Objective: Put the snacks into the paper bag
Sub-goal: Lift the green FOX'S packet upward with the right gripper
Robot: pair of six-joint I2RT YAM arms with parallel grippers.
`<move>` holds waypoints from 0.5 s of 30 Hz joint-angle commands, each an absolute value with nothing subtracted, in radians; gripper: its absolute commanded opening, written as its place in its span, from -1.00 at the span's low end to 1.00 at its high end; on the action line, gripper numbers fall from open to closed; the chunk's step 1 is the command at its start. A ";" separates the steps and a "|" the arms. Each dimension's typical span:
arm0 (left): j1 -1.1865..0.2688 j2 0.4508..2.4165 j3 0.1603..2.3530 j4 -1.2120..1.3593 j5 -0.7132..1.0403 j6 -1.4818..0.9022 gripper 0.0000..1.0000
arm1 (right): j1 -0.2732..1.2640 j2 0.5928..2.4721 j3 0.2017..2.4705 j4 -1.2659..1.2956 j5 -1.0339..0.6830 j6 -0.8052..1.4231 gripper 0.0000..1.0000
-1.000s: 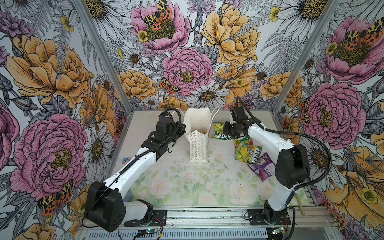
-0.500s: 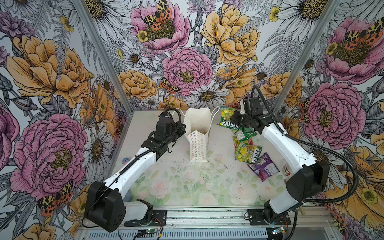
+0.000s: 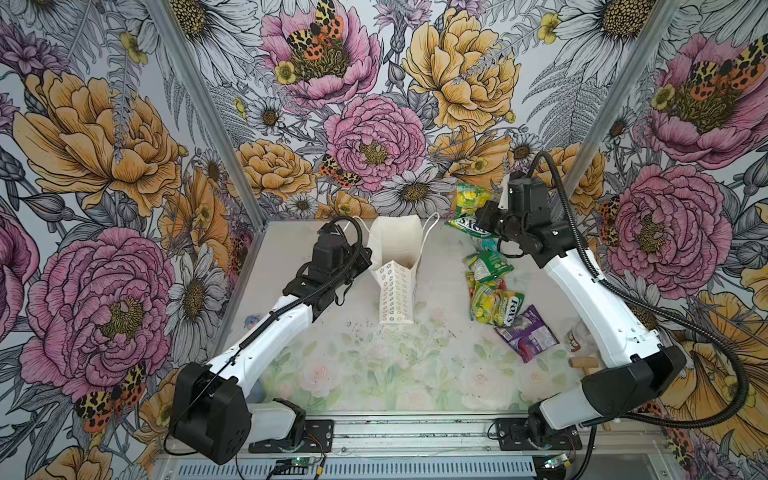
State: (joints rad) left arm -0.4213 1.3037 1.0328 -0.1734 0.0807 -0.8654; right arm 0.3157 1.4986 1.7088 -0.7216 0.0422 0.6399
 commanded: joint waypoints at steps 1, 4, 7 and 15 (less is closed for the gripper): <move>-0.425 1.307 1.025 -0.139 0.101 -0.874 -1.00 | 0.334 1.445 1.758 -0.658 0.093 0.644 -1.00; -0.426 1.310 1.026 -0.137 0.103 -0.876 -1.00 | 0.348 1.430 1.761 -0.630 0.121 0.634 -1.00; -0.429 1.312 1.028 -0.135 0.101 -0.877 -1.00 | 0.364 1.418 1.759 -0.589 0.125 0.627 -1.00; -0.429 1.316 1.032 -0.136 0.099 -0.877 -1.00 | 0.434 1.404 1.757 -0.458 0.146 0.554 -1.00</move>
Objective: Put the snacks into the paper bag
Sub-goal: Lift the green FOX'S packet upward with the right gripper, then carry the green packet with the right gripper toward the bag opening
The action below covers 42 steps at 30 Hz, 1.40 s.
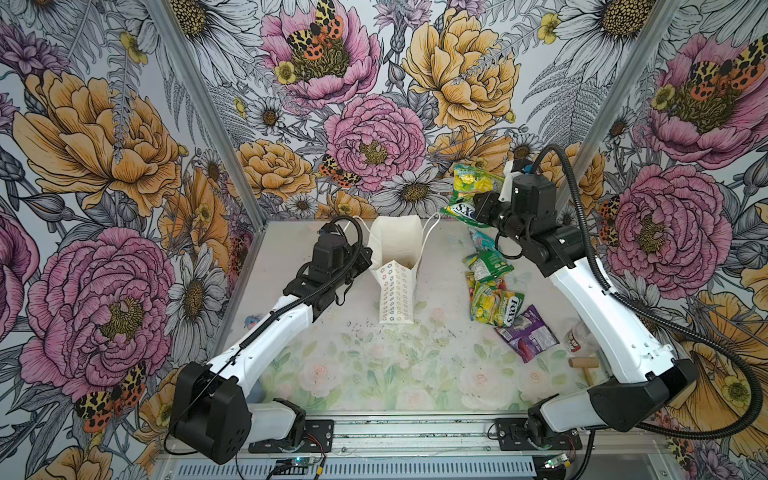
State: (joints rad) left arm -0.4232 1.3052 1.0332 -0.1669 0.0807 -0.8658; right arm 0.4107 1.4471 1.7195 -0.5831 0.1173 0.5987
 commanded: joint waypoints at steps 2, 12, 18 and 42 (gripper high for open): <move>-0.432 1.318 1.032 -0.138 0.098 -0.877 -1.00 | 0.450 1.402 1.757 -0.433 0.150 0.540 -1.00; -0.434 1.319 1.034 -0.133 0.100 -0.879 -1.00 | 0.507 1.396 1.756 -0.327 0.159 0.482 -1.00; -0.434 1.319 1.036 -0.130 0.102 -0.879 -1.00 | 0.540 1.407 1.759 -0.285 0.134 0.453 -1.00; -0.433 1.319 1.026 -0.120 0.108 -0.882 -1.00 | 0.720 1.638 1.915 -0.240 0.216 0.387 -1.00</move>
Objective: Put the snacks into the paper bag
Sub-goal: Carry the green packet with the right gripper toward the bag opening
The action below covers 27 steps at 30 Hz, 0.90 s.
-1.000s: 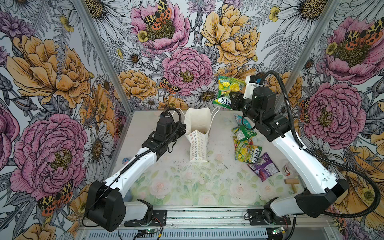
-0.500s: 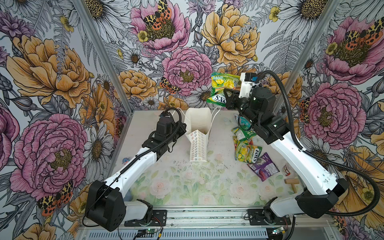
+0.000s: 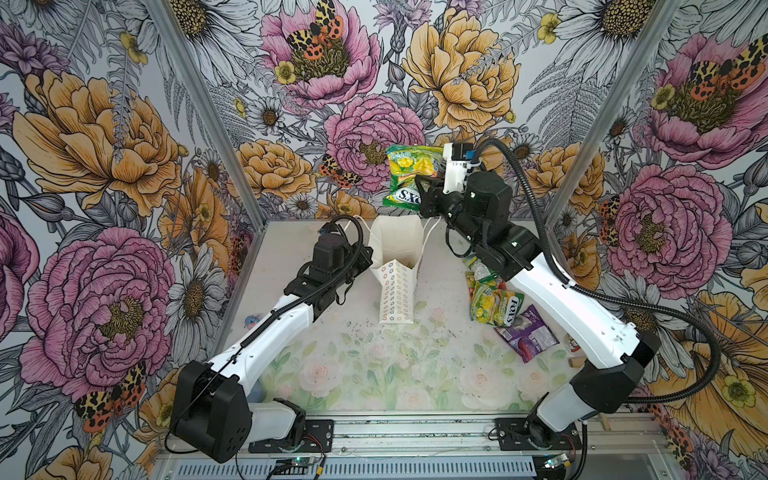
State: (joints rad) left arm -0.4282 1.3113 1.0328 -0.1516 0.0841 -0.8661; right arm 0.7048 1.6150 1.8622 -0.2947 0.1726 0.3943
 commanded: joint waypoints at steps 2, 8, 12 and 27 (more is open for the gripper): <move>-0.431 1.319 1.025 -0.119 0.107 -0.884 -1.00 | 0.728 1.661 1.926 -0.239 0.230 0.385 -1.00; -0.433 1.318 1.019 -0.110 0.112 -0.888 -1.00 | 0.737 1.712 1.935 -0.241 0.289 0.401 -1.00; -0.432 1.316 1.014 -0.106 0.112 -0.890 -1.00 | 0.738 1.721 1.918 -0.242 0.329 0.420 -1.00; -0.431 1.319 1.008 -0.095 0.118 -0.894 -1.00 | 0.738 1.736 1.859 -0.251 0.350 0.452 -1.00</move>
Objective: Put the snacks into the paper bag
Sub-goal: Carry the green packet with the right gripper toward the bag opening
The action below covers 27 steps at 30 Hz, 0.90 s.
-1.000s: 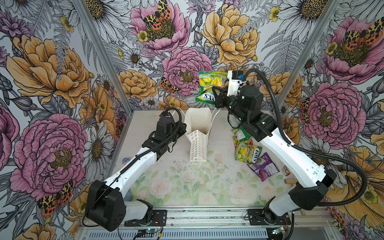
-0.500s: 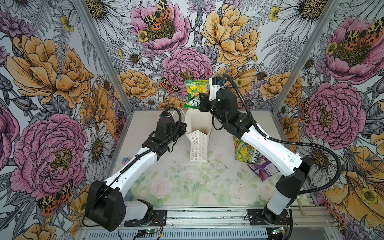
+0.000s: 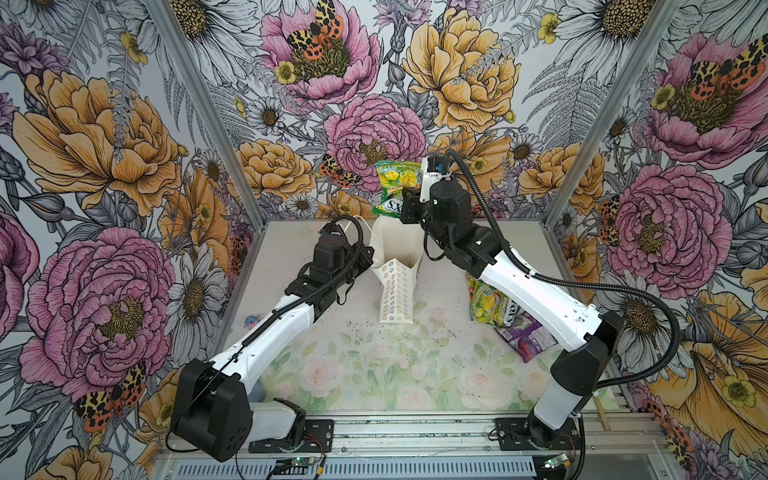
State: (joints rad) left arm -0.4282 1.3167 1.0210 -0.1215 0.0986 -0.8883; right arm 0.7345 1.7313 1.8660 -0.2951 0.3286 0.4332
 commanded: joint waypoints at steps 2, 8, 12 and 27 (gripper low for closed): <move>-0.431 1.318 1.007 -0.096 0.118 -0.894 -1.00 | 0.738 1.738 1.856 -0.258 0.352 0.458 -1.00; -0.431 1.318 1.006 -0.096 0.117 -0.896 -1.00 | 0.738 1.741 1.834 -0.271 0.350 0.476 -1.00; -0.431 1.318 1.006 -0.095 0.117 -0.897 -1.00 | 0.738 1.740 1.814 -0.272 0.347 0.488 -1.00; -0.431 1.314 1.007 -0.097 0.116 -0.897 -1.00 | 0.738 1.735 1.756 -0.293 0.351 0.524 -1.00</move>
State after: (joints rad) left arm -0.4282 1.3167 1.0206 -0.1215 0.0986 -0.8913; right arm 0.7345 1.7351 1.7638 -0.3168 0.3302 0.5049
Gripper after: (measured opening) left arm 0.050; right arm 0.143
